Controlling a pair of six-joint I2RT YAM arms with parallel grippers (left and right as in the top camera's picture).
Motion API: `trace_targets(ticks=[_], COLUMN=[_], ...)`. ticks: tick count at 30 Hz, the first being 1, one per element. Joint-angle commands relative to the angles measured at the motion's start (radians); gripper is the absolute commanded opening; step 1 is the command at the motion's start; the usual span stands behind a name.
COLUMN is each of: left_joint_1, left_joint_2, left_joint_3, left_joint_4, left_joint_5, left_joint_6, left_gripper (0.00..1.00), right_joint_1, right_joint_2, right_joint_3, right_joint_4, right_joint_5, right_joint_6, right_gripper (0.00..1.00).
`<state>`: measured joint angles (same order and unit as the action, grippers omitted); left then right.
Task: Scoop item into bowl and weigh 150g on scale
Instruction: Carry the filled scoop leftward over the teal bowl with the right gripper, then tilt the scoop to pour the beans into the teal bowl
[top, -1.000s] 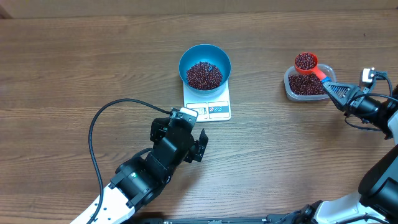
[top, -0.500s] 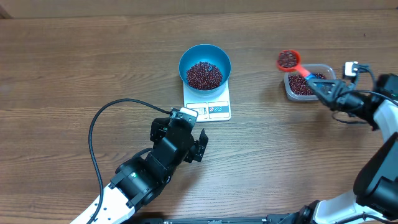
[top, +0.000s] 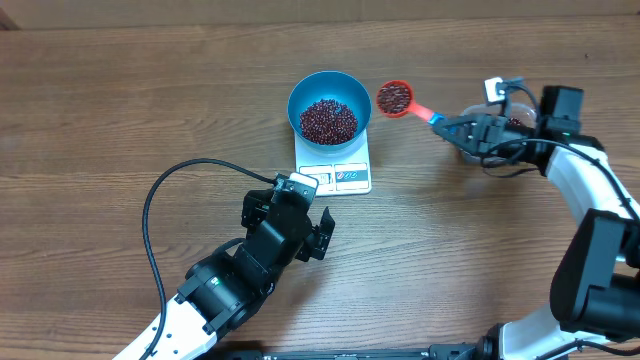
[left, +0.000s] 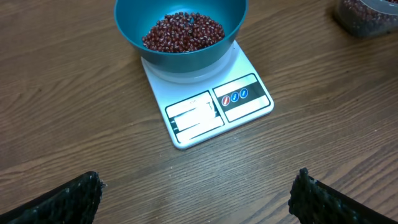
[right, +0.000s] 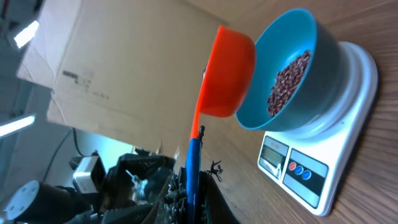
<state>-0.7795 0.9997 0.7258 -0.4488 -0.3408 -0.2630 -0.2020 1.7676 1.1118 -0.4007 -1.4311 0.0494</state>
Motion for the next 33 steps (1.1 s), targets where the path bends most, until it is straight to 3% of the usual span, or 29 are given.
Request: trace_targets(ticks=[1,8,13,22,33], left_joint_1=[-0.006,-0.006,-0.006,-0.006,-0.006], left_joint_2=[-0.005,-0.005,-0.005,-0.005,-0.005], left_joint_3=[-0.006,-0.006,-0.006,-0.006,-0.006], left_joint_4=[0.0,0.0,0.0,0.001,0.0], left_joint_5=[0.001,0.001,0.001,0.001,0.001], left_joint_6=[-0.014,-0.014,-0.014,-0.014,-0.014], left_gripper=[1.0,1.0,1.0,1.0,1.0], right_joint_1=[0.055,0.162,0.227,0.304,0.321], right_joint_2=[0.006,0.006,0.006,0.006,0.006], right_joint_3=[0.0,0.0,0.0,0.0,0.0], right_joint_4=[0.071,0.241,0.266,0.265,0.266], right_joint_5=[0.041,0.124,0.264,0.469,0.582], right_joint_6=[0.146,0.295,0.28,0.105,-0.224], right_gripper=[0.04,0.04,0.04,0.04,0.04])
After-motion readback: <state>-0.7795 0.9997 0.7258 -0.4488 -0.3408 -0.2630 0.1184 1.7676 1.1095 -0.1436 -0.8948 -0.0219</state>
